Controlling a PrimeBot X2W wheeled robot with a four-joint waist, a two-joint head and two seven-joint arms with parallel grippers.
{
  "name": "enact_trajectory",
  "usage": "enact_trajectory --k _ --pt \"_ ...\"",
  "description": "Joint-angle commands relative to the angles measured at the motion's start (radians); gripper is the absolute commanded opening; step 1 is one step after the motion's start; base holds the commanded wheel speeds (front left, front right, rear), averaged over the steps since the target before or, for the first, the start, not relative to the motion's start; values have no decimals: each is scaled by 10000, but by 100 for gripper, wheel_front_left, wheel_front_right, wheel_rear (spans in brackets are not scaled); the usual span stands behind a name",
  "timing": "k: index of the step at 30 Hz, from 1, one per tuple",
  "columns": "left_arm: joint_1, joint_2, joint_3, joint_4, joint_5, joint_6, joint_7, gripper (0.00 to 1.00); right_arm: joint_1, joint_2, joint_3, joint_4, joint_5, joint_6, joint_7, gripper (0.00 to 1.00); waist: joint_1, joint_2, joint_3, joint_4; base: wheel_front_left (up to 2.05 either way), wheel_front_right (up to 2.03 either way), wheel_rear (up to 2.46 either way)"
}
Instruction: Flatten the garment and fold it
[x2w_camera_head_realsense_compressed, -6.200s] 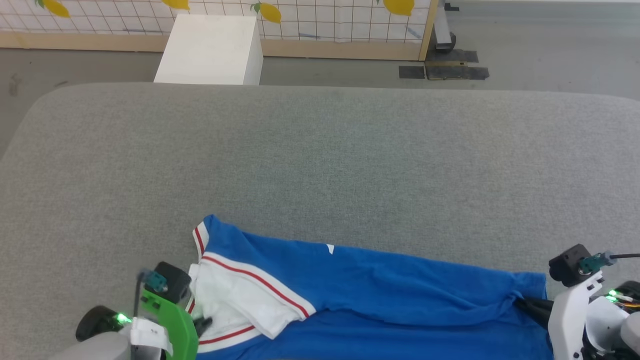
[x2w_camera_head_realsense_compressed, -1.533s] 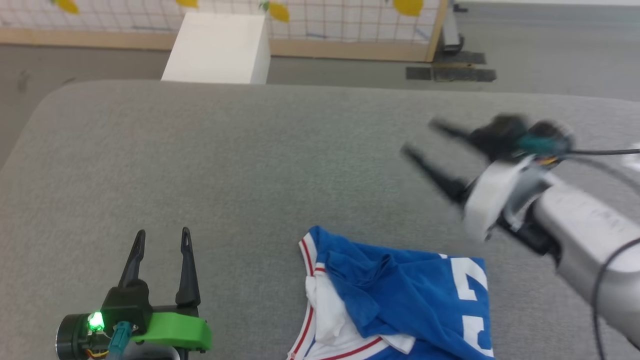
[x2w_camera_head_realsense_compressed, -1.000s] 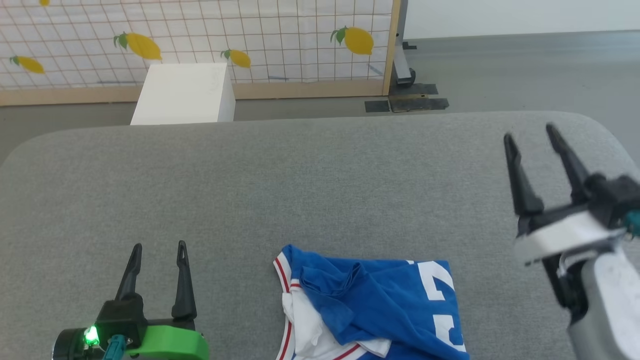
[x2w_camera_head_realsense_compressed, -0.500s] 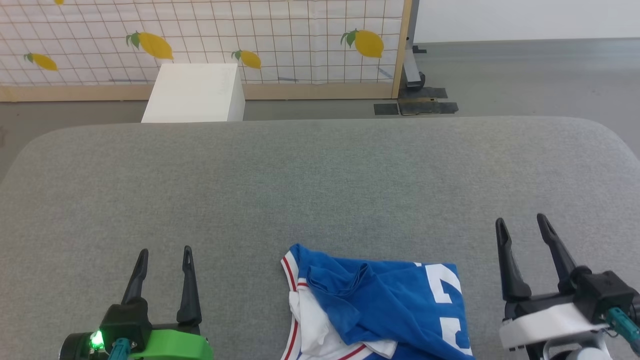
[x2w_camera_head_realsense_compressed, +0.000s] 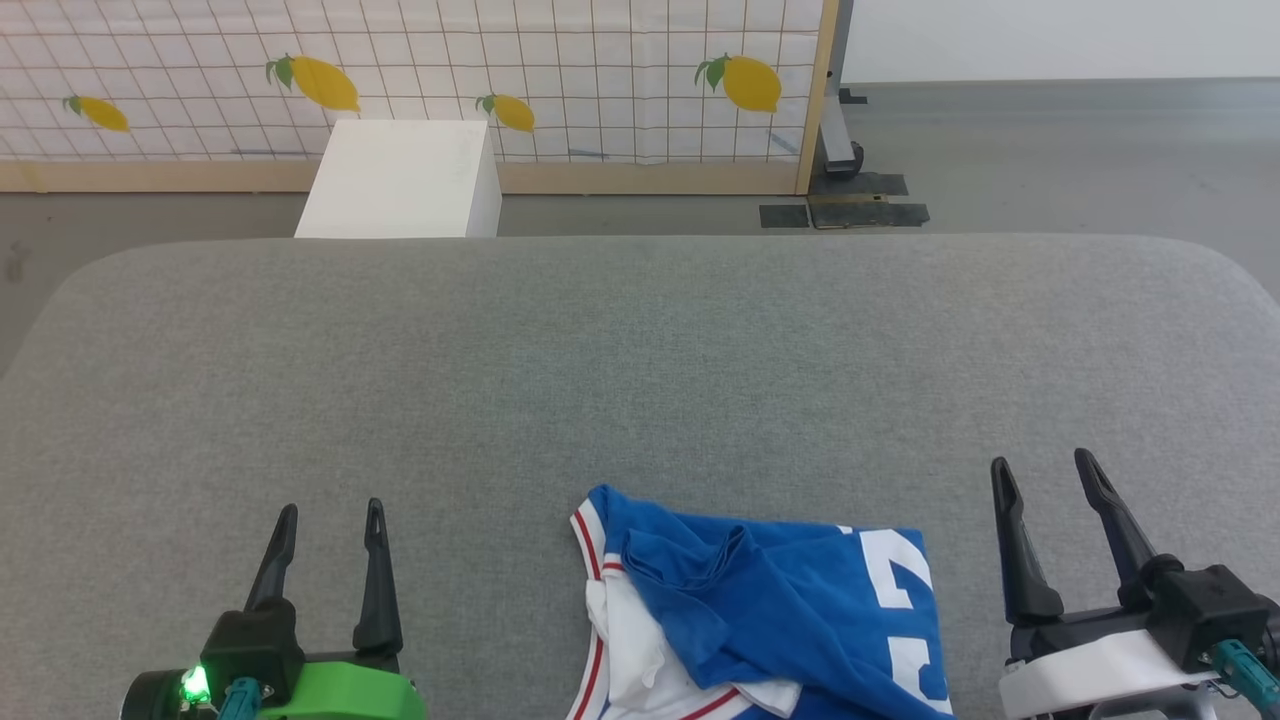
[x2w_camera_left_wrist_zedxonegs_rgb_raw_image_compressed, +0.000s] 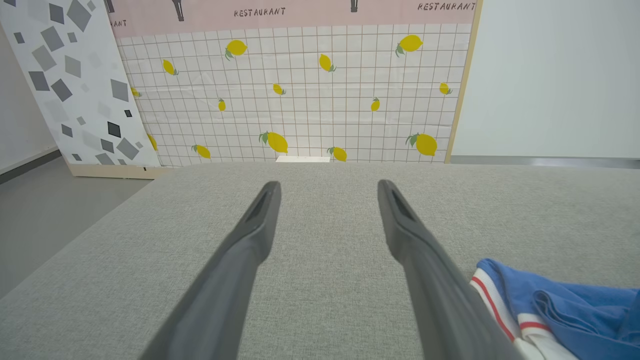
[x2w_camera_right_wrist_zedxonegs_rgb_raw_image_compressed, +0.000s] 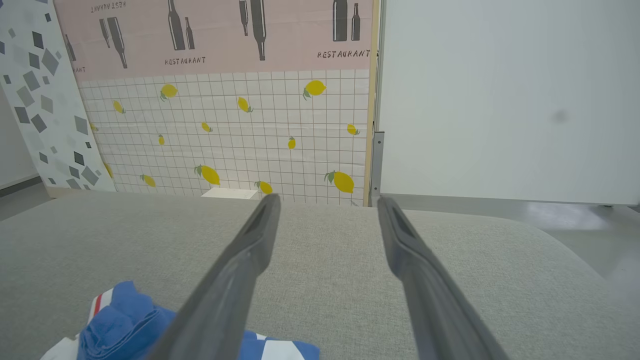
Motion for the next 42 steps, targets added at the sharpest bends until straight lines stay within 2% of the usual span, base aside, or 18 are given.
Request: enact_trajectory --k 1,7,15,19,24,26,28,31,36,42 --pt "-1 -56 14 55 -128 -39 -36 100 90 14 -35 -44 -71 -13 55 100 0 0 -17 26 0 0 0" --pt "-27 -57 8 126 -177 -18 -36 100 -372 -76 14 -407 195 -13 187 100 0 0 -25 44 0 0 0" --pt "-129 -58 -11 145 -189 -6 -36 100 -2231 -1746 708 -1088 969 -13 1603 100 0 0 76 61 0 0 0" --pt "-185 -58 -37 109 -233 23 -36 100 -3276 -2863 1485 -965 2023 -13 3389 100 0 0 203 101 0 0 0" --pt "-261 -58 -85 108 -241 22 -36 100 -4275 -4377 2881 -436 4025 -13 6754 100 0 0 377 175 0 0 0" --pt "-329 -58 -118 113 -238 8 -36 100 -4537 -4966 3385 -178 4644 -13 7748 100 0 0 470 237 0 0 0" --pt "-408 -58 -151 121 -249 12 -36 100 -4640 -5290 3779 168 5471 -13 8659 100 0 0 567 298 0 0 0" --pt "-541 -58 -252 156 -258 32 -36 100 -4631 -5754 4473 482 6470 -13 9854 100 0 0 715 420 0 0 0" --pt "-722 -58 -357 156 -271 59 -36 100 -4529 -6272 5409 772 7616 -13 11168 100 0 0 1041 571 0 0 0" --pt "-1082 -58 -470 144 -329 84 -36 100 -4643 -6118 5978 1413 8552 -13 11875 100 0 0 1588 769 0 0 0"
